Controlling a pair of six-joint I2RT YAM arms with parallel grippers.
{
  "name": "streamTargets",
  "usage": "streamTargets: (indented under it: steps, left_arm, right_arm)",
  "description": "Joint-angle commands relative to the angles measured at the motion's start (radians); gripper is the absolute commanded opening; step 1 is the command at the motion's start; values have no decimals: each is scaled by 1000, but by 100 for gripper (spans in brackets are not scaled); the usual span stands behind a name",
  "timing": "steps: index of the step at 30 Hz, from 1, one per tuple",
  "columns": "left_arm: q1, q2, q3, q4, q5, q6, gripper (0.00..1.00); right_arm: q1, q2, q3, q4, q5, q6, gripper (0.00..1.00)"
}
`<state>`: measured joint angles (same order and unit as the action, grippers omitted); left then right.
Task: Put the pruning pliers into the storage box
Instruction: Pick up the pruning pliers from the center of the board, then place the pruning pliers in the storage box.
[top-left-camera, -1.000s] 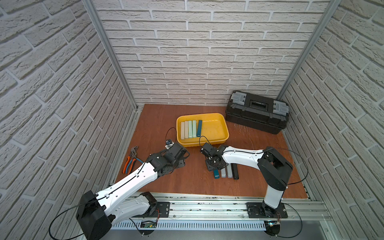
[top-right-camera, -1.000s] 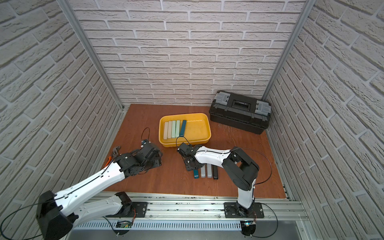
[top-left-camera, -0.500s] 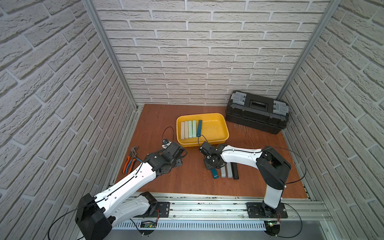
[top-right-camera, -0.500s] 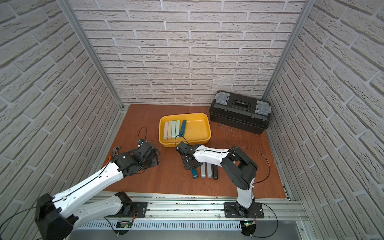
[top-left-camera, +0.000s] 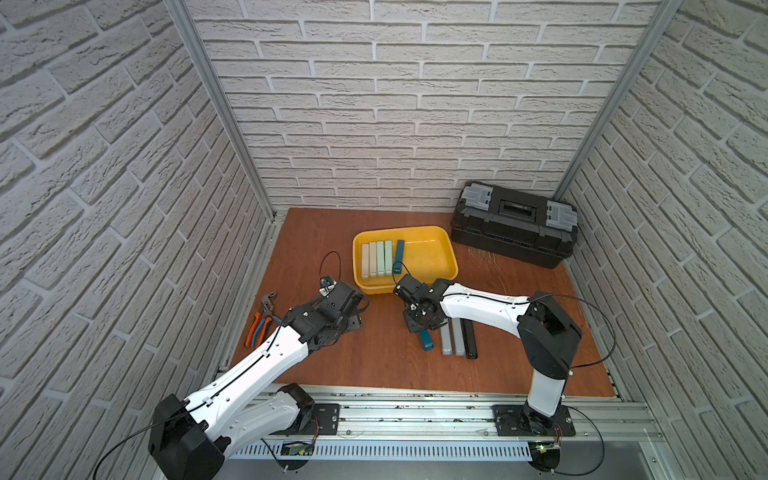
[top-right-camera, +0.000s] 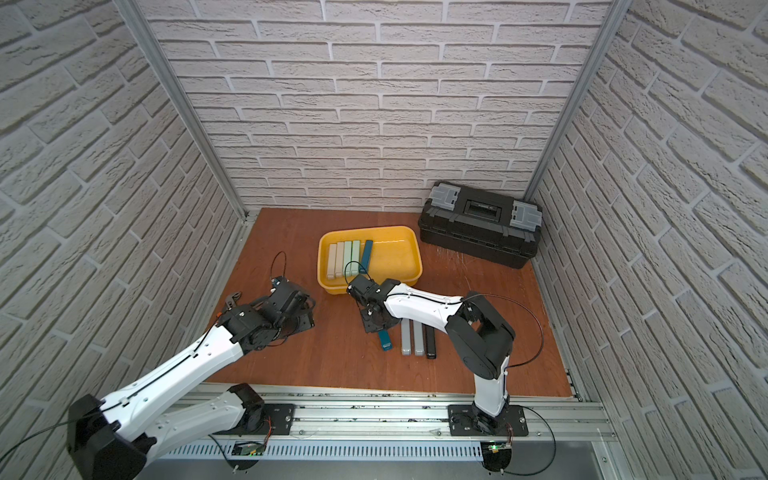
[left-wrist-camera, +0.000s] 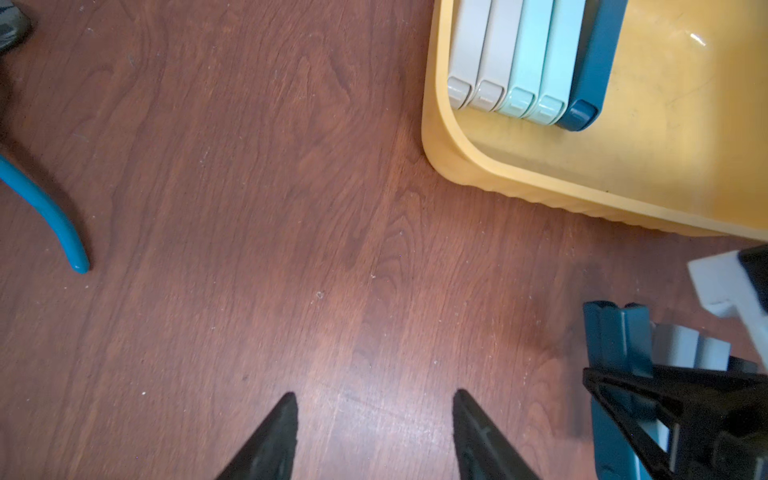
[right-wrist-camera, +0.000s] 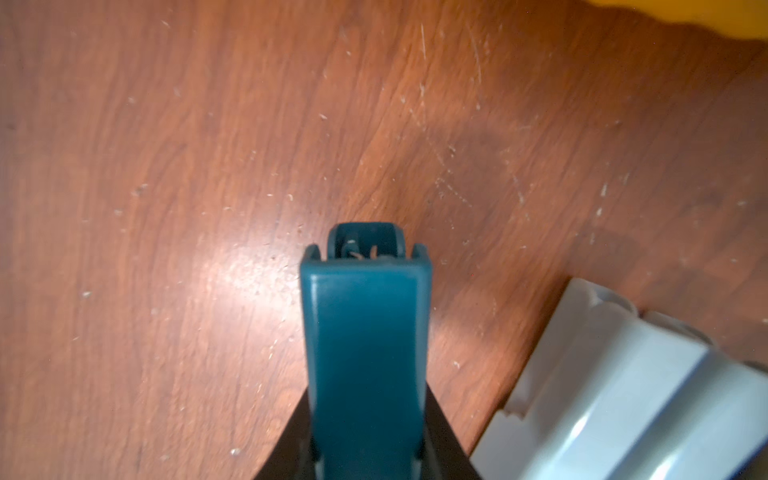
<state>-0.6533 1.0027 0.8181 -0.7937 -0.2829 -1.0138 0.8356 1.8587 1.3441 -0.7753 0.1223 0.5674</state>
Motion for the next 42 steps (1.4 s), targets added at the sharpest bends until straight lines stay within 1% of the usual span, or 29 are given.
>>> streamTargets:
  steps: [1, 5, 7, 12, 14, 19, 22, 30, 37, 42]
  left_arm:
    - [22, -27, 6, -6, 30, 39, 60]
    - [26, -32, 5, -14, 30, 42, 60]
    - [27, -32, 6, -14, 32, 38, 60]
    - [28, -42, 9, -1, 25, 18, 60]
    - [28, -45, 14, -1, 22, 19, 60]
    - [28, -46, 38, -6, 11, 28, 60]
    - [29, -36, 55, -12, 7, 34, 60]
    - [36, -13, 59, -13, 12, 42, 60]
    - [55, -3, 62, -13, 13, 46, 60]
    - [59, 16, 66, -16, 11, 40, 60]
  right_arm:
    - [-3, -59, 117, -88, -9, -39, 19]
    - [-26, -38, 309, -153, 0, -88, 18]
    - [-44, -9, 395, -161, 8, -114, 16]
    - [-126, 112, 616, -186, -15, -143, 16]
    - [-160, 182, 677, -185, -32, -144, 16]
    - [-238, 300, 793, -153, -66, -148, 16]
    - [-266, 381, 886, -169, -53, -164, 16]
    - [-317, 496, 925, -100, -28, -137, 16]
    - [-356, 617, 1030, -96, -38, -124, 16]
    - [-381, 654, 1043, -73, -47, -97, 16]
